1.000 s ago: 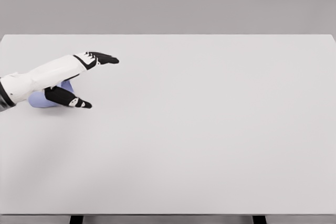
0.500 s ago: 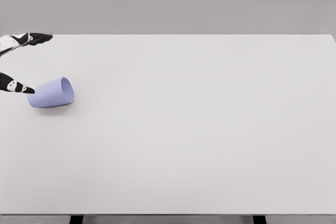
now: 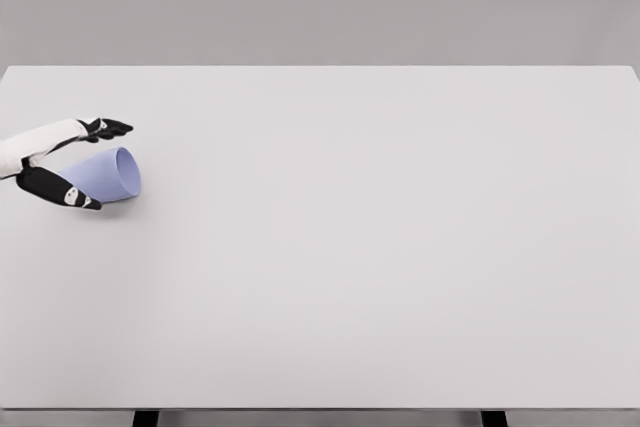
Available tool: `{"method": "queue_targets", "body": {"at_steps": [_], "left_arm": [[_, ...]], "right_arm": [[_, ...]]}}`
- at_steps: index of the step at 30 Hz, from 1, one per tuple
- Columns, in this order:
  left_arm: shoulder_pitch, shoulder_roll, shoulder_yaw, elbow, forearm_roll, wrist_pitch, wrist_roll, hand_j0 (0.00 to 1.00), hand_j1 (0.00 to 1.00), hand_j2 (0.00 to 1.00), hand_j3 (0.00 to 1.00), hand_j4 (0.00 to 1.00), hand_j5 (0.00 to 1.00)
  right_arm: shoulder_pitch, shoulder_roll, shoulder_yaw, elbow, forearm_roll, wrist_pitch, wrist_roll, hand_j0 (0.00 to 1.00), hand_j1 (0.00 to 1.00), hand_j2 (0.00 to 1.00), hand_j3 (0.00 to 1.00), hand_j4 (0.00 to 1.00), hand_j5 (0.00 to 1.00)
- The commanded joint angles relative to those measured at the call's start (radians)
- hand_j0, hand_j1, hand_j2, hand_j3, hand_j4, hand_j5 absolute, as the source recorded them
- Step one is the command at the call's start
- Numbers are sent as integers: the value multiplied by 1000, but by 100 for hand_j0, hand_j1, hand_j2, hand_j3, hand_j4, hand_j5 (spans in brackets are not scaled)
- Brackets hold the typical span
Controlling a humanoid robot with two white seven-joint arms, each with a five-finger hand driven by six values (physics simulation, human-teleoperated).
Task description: Flip the cup with left arm and place it on the table
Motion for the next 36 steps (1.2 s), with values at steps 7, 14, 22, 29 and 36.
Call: {"method": "queue_targets", "body": {"at_steps": [7, 14, 22, 29, 36], "left_arm": [[0, -29, -2, 14, -31, 18, -22, 100, 100, 100, 100, 100, 100], [-5, -60, -2, 55, -103, 26, -22, 100, 100, 100, 100, 100, 100], [-40, -135, -47, 118, -175, 41, -22, 100, 100, 100, 100, 100, 100], [-46, -150, -67, 141, -189, 41, -22, 100, 100, 100, 100, 100, 100], [-63, -175, -71, 179, -221, 41, -20, 100, 100, 100, 100, 100, 100]], "right_arm": [[0, 0, 0, 0, 0, 0, 0, 100, 100, 100, 100, 100, 100], [0, 0, 0, 0, 0, 0, 0, 100, 100, 100, 100, 100, 100], [0, 0, 0, 0, 0, 0, 0, 100, 100, 100, 100, 100, 100], [0, 0, 0, 0, 1, 0, 0, 100, 100, 100, 100, 100, 100], [0, 0, 0, 0, 0, 0, 0, 100, 100, 100, 100, 100, 100]]}}
